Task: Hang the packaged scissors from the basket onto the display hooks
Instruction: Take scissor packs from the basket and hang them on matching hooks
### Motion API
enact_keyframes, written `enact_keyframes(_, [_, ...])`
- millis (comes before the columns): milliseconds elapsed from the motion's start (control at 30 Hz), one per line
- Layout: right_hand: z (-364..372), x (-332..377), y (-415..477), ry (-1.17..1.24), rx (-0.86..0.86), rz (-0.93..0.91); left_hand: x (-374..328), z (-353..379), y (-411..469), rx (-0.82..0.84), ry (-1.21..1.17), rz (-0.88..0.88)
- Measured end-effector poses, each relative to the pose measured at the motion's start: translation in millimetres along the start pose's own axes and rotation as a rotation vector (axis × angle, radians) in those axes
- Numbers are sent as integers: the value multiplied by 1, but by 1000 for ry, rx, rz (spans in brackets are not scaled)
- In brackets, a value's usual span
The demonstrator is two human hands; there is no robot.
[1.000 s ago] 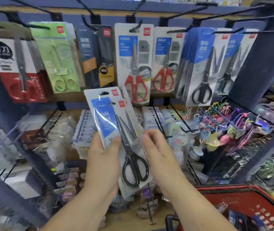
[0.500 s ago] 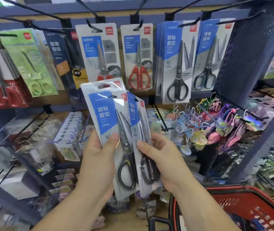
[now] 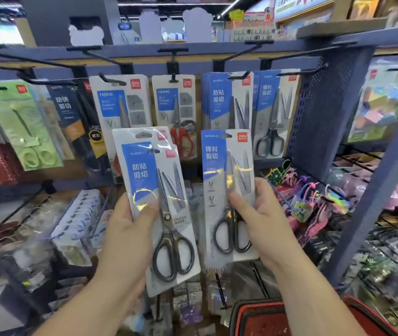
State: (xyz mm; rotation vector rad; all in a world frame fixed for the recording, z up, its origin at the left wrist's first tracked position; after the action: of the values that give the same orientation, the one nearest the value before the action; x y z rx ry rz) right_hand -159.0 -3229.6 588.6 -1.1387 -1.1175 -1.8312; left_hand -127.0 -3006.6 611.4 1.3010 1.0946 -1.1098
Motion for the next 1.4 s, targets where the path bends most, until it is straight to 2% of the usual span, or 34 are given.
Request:
enact_keyframes(167, [-20, 49, 34, -57, -9, -209, -14, 13, 3, 16, -30, 61])
enact_keyframes(400, [-14, 84, 69, -132, -77, -393, -22, 24, 6, 0, -52, 73])
enact_keyframes(733, [-17, 58, 81, -128, -106, -303, -21, 20, 3, 3, -151, 75])
enact_keyframes(967, [-16, 50, 123, -324, -250, -215, -19, 20, 7, -24, -135, 44])
enact_keyframes(1100, [-14, 45, 134, -426, -267, -166, -18, 20, 8, -15, -143, 33])
enact_keyframes(1233, [-20, 43, 127, -469, -269, -115, -17, 20, 10, -4, -145, 29])
enact_keyframes(1300, [-22, 47, 106, -434, -301, -149, -15, 19, 10, -6, -157, 19])
enact_keyframes(1333, [-20, 50, 91, -407, -297, -172, -14, 19, 11, -10, -161, 15])
enact_keyframes(1400, [-7, 49, 57, -294, -140, -132, -13, 21, 10, -19, -156, 10])
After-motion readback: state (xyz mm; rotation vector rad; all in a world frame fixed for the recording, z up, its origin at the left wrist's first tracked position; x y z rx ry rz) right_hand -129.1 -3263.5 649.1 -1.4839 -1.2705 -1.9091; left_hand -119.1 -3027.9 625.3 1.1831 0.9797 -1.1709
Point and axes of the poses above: each hand's wrist, its own y-axis towards the middle knuckle, its own z-axis out of the palm, x = y × z, the point moved 5 cm from there along y, towards the middle knuckle, and after that the axes turned 12 degrees about y, right-handed, at the moved point
